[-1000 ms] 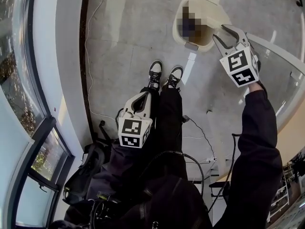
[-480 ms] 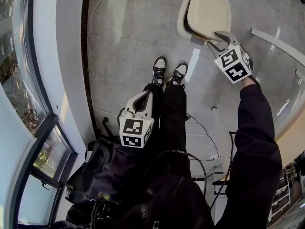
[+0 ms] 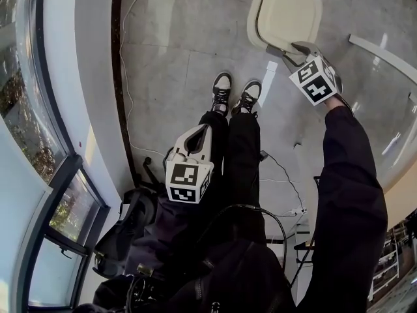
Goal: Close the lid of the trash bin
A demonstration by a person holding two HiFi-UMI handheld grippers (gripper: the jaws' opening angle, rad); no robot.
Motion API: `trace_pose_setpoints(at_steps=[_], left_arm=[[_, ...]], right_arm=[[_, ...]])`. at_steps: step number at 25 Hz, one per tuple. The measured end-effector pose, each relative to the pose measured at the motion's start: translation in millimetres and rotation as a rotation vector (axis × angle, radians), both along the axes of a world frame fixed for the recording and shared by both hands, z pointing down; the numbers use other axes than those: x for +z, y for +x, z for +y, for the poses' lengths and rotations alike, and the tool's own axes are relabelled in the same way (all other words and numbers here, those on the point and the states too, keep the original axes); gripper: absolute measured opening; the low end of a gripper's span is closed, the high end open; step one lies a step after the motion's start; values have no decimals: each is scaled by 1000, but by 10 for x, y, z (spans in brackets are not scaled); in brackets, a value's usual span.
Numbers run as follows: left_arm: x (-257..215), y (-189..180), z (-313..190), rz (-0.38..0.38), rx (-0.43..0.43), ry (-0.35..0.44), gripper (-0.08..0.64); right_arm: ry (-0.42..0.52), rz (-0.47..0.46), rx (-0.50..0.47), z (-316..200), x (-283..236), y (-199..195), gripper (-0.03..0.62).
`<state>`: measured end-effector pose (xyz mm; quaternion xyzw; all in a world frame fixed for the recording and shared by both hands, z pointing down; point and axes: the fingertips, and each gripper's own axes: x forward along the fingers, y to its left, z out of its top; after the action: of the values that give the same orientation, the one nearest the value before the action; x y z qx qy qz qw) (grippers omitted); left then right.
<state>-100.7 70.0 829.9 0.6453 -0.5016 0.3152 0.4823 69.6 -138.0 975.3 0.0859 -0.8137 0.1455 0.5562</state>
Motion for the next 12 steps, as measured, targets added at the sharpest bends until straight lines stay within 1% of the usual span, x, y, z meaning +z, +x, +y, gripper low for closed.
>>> trace_pose_setpoints(at_steps=[6, 12], left_arm=[[99, -67, 20, -2, -6, -15, 2], [63, -63, 48, 2, -4, -16, 2]], right_arm=[[-34, 27, 17, 36, 297, -33, 164], [-49, 51, 42, 71, 411, -12, 164]])
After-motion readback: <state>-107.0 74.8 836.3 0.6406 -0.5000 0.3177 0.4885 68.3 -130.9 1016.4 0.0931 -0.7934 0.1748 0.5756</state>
